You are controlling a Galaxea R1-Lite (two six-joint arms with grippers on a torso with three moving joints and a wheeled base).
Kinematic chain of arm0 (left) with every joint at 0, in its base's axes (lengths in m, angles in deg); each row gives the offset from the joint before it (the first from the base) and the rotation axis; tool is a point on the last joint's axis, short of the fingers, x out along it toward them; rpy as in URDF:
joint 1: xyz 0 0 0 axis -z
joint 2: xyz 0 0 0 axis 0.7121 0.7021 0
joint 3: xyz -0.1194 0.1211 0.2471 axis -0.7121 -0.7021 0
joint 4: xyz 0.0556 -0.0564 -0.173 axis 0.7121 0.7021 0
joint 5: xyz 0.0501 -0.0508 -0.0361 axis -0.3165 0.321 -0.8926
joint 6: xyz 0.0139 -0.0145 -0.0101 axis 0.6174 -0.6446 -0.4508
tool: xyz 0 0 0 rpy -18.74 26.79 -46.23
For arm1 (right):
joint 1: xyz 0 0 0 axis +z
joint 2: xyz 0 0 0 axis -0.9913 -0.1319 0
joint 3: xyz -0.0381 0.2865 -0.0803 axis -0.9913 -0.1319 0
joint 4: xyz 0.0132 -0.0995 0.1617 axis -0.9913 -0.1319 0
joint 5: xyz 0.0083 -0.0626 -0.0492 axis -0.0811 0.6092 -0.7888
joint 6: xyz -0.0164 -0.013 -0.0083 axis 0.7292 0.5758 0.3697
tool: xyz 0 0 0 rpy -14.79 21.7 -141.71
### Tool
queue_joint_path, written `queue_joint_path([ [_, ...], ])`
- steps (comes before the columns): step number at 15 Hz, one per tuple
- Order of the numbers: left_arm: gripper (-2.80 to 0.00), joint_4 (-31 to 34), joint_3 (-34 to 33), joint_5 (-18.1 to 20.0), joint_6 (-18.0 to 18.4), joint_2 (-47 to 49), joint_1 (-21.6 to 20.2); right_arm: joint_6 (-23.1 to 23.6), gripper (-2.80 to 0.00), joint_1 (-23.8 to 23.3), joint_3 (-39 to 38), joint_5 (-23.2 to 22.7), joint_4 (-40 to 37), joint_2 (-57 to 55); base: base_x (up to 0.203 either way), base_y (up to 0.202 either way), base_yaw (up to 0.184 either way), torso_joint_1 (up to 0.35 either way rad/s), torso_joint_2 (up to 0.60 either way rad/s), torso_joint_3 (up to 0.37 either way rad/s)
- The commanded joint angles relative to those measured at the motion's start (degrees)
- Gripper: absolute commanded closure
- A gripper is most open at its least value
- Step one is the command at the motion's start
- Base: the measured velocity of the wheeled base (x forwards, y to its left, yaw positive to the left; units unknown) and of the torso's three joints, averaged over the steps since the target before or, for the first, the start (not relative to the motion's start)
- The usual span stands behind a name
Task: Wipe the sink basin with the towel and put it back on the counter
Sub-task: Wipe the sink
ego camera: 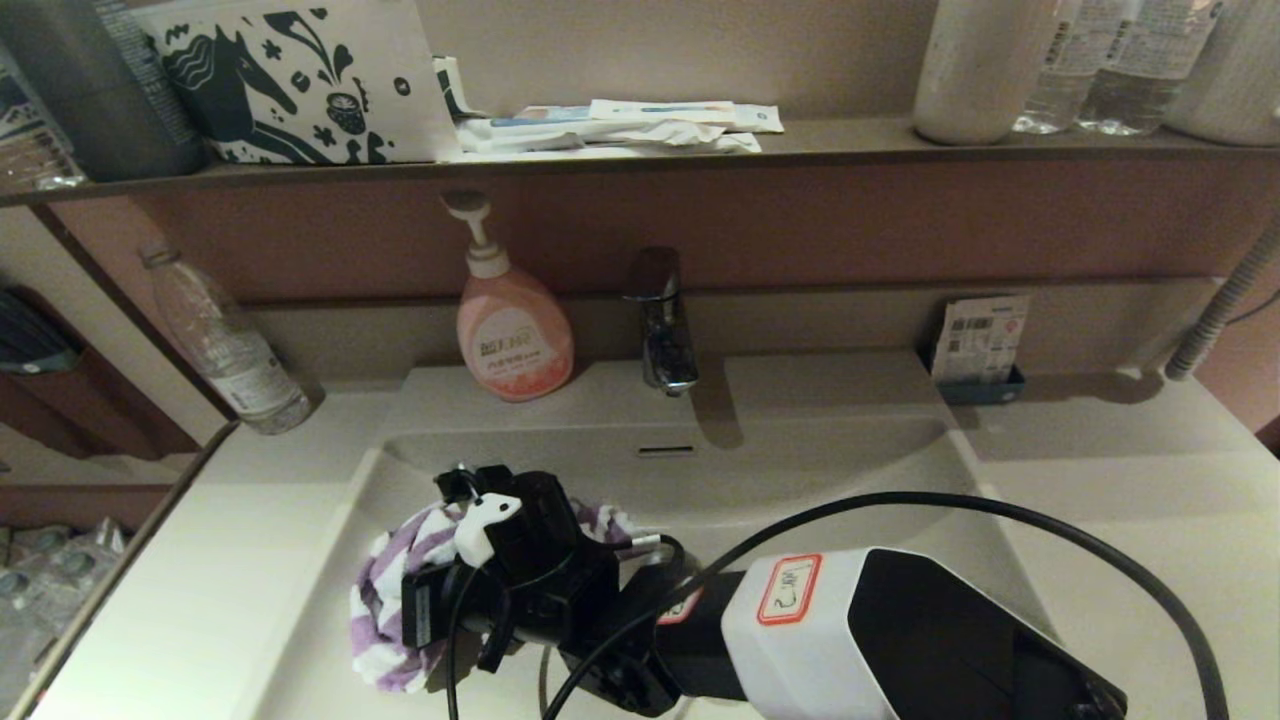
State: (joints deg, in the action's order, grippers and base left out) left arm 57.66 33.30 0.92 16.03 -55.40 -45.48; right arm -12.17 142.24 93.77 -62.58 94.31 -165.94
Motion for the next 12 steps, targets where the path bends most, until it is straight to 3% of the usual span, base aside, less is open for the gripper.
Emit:
queue_joint_path([
  [1, 0.00, -0.03, 0.00, 0.00, -0.03, 0.01, -0.01, -0.11, 0.00, 1.51, 0.00, -0.52, -0.35, -0.04, 0.000, 0.000, 0.000, 0.000, 0.00, 0.000],
  [7, 0.00, -0.08, 0.00, 0.00, -0.03, 0.01, -0.01, -0.17, 0.00, 5.57, -0.06, -2.06, -11.26, 1.94, 0.000, 0.000, 0.000, 0.000, 0.00, 0.000],
  [12, 0.00, -0.08, 0.00, 0.00, -0.03, 0.01, -0.01, 0.00, 0.00, 3.60, -0.01, -1.20, -7.38, 1.99, 0.000, 0.000, 0.000, 0.000, 0.00, 0.000],
])
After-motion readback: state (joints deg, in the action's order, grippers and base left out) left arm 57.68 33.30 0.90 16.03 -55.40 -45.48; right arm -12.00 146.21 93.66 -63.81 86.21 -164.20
